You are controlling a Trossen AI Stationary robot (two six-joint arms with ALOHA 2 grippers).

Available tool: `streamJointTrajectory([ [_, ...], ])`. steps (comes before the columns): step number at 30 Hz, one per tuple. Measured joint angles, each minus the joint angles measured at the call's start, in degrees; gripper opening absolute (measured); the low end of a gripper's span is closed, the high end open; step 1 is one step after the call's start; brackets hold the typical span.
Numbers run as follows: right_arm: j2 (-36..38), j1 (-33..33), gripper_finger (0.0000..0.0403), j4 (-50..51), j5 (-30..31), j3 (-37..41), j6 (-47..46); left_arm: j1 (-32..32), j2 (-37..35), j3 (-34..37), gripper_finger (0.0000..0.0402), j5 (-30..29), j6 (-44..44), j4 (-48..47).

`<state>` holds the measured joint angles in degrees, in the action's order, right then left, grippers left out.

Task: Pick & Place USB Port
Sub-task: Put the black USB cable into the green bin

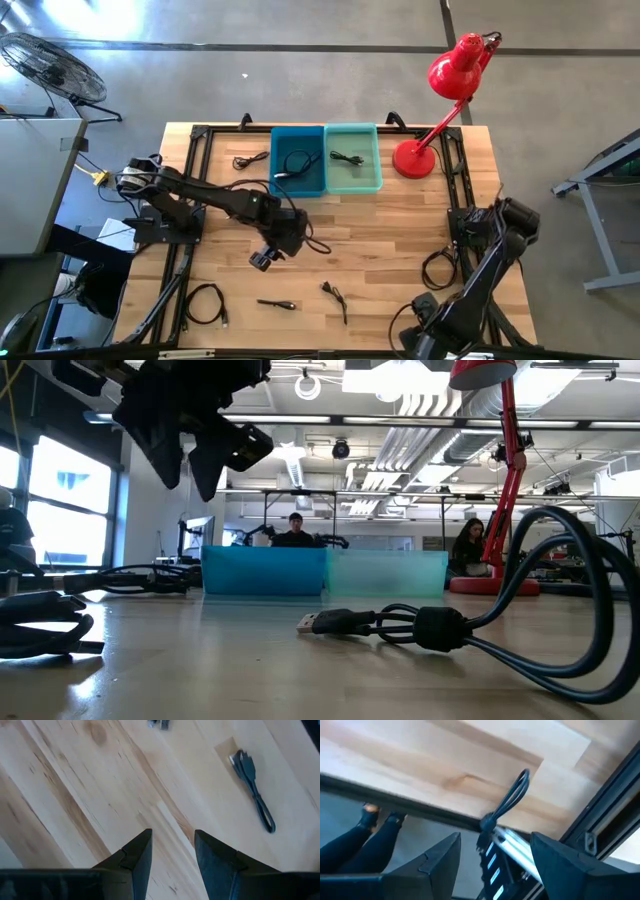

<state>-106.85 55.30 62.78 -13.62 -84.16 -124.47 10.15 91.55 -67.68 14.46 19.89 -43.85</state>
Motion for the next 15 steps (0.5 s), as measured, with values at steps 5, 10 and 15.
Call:
streamJointTrajectory([
  [5, -1.5, 1.1, 0.0232, 1.2, -1.0, 0.0, -1.2, 0.0, 0.0, 3.4, 0.0145, 1.7, -0.3, 0.0],
  [10, -2.8, 1.4, 0.0232, 0.8, -2.1, 0.0, -1.7, 0.0, 0.0, 6.8, 0.0145, 2.7, -2.1, 0.8],
  [15, -3.6, 1.4, 0.0232, 0.2, -1.8, 0.1, -1.7, 0.0, 0.0, 7.4, 0.0145, 2.7, -2.3, 1.1],
])
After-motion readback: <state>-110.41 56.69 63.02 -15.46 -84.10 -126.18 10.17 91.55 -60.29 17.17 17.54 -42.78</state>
